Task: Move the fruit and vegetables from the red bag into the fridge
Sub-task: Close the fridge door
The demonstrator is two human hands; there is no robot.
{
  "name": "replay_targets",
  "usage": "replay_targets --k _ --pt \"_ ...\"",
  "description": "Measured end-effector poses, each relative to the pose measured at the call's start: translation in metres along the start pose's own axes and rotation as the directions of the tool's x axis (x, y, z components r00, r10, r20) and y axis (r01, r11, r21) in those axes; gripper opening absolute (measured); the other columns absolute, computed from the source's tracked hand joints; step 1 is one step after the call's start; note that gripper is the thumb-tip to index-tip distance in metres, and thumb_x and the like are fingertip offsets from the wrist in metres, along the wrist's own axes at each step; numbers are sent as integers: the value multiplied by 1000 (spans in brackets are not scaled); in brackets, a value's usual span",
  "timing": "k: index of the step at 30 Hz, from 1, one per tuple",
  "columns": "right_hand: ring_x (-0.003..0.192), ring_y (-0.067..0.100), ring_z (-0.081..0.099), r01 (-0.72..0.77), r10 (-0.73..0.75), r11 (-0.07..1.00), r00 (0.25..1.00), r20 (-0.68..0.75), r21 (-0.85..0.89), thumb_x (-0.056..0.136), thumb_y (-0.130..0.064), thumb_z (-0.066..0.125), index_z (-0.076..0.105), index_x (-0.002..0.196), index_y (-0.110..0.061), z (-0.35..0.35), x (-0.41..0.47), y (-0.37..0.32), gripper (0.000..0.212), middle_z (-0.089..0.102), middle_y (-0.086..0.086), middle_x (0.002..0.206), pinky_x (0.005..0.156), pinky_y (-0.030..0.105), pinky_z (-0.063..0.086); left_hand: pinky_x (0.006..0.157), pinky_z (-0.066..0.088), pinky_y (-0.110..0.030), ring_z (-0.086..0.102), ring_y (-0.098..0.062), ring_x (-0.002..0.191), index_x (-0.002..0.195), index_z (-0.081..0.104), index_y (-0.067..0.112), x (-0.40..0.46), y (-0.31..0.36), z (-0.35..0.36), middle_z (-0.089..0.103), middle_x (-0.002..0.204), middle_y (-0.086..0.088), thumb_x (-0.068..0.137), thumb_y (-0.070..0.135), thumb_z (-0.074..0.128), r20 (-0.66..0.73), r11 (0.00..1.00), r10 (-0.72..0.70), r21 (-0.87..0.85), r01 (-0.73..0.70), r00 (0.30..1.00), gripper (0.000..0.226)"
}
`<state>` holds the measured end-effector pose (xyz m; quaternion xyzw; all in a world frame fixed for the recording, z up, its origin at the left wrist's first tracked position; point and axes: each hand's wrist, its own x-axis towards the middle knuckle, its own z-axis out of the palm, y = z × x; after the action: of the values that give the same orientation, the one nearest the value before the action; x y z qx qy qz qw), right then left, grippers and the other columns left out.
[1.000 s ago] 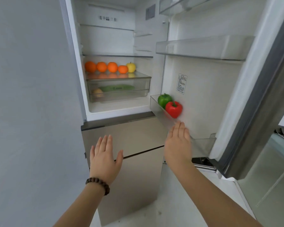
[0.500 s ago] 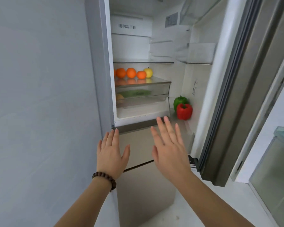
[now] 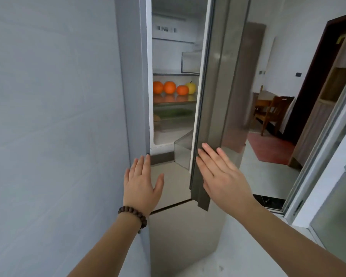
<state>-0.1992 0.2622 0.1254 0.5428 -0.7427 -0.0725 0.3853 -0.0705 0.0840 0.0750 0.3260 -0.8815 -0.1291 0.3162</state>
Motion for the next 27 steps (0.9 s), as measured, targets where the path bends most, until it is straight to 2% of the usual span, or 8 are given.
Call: replay_targets --k 3,6,8,12,16,18,27 --pt "142 33 19 108 -105 993 993 47 -58 90 -29 50 44 134 1 8 32 -7 53 37 19 146 117 47 7 119 7 -38 9 -20 145 149 11 17 4 -9 -6 17 157 -4 93 51 34 -12 1000 -28 9 28 1000 69" --pt "143 34 14 217 -203 965 974 106 -145 92 -44 46 36 139 0 21 69 -15 65 31 19 150 117 47 -2 119 6 -38 7 -19 145 149 10 17 8 -18 -11 14 157 -3 94 51 33 -18 997 -63 30 64 998 69" --pt "142 34 19 276 -255 942 959 126 -192 89 -52 48 37 139 -1 30 96 -22 72 35 17 148 115 46 -3 119 4 -37 6 -19 146 149 9 17 10 -24 -13 13 157 -3 94 51 33 -23 995 -87 37 88 996 69" --pt "138 29 32 287 -261 935 955 142 -207 83 -54 54 47 134 -6 45 144 -39 70 46 11 142 115 44 4 119 6 -39 7 -20 145 149 11 16 11 -36 -14 16 157 -4 93 53 30 -44 991 -116 64 119 992 69" --pt "143 32 17 303 -285 931 952 114 -204 93 -44 41 34 140 -4 65 183 -50 62 30 15 151 113 44 -10 118 4 -38 6 -20 145 149 11 17 10 -45 -12 15 157 -3 88 59 21 -44 984 -143 100 147 989 75" --pt "143 33 13 314 -294 926 948 121 -211 95 -46 38 27 142 -1 73 198 -52 66 25 17 152 114 45 -11 118 2 -37 4 -18 146 150 8 18 9 -50 -10 13 158 -2 90 59 21 -32 981 -155 114 158 987 74" --pt "141 32 18 315 -300 923 949 97 -221 92 -50 41 31 140 1 99 240 -58 71 31 18 149 113 44 -11 119 -2 -35 -2 -15 146 150 2 22 7 -78 -6 8 158 3 77 66 0 -16 958 -204 203 203 979 84"
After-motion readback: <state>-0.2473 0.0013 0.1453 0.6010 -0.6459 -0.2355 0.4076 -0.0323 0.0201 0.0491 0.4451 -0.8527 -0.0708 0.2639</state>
